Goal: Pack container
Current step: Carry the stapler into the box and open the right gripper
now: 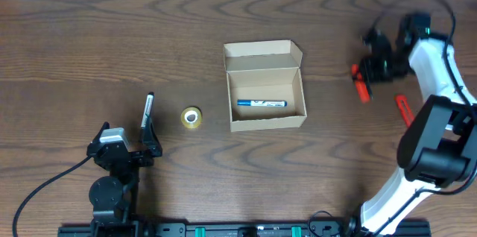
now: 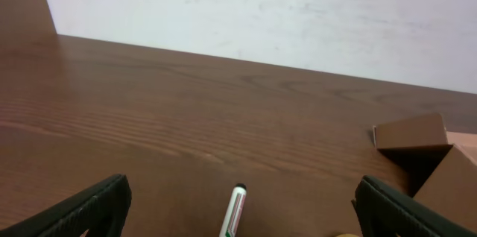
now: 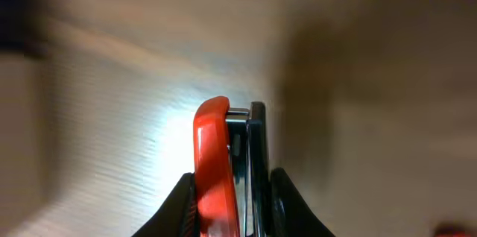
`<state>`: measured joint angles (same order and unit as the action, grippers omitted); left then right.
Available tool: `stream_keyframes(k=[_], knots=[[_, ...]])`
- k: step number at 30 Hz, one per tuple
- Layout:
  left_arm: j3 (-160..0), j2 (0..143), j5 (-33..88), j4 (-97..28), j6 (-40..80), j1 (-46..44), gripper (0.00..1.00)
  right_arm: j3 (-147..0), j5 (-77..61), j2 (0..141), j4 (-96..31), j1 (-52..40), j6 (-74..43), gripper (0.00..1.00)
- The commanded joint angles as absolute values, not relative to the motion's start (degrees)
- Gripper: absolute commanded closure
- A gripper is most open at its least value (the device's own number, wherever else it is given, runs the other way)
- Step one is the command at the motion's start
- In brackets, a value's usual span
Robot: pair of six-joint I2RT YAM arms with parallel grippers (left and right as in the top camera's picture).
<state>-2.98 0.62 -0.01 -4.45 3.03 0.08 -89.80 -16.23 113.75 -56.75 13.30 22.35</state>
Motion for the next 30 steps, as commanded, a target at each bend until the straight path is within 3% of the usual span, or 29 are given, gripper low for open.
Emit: stream_keyframes(k=[1, 7, 12, 16, 30], knots=[[-1.65, 0.25, -0.40, -4.40, 3.44, -0.03, 0.05, -101.03, -24.51, 108.03, -59.68, 7.97, 20.86, 0.99], [-1.65, 0.25, -0.43, -4.43, 3.44, -0.03, 0.05, -111.15, -24.56, 105.14, -67.81, -4.56, 38.28, 0.99], [-1.65, 0.25, -0.43, -4.43, 3.44, -0.03, 0.05, -111.57, -11.70, 105.14, -75.50, -16.27, 52.49, 0.99], [-1.65, 0.25, -0.43, -4.40, 3.42, -0.03, 0.05, -110.80, -6.13, 105.14, -76.18, -21.15, 53.04, 0.99], [-1.65, 0.25, -0.51, -4.43, 3.42, -0.03, 0.05, -97.47, -9.34, 105.16, -72.03, -25.26, 54.94, 0.99]])
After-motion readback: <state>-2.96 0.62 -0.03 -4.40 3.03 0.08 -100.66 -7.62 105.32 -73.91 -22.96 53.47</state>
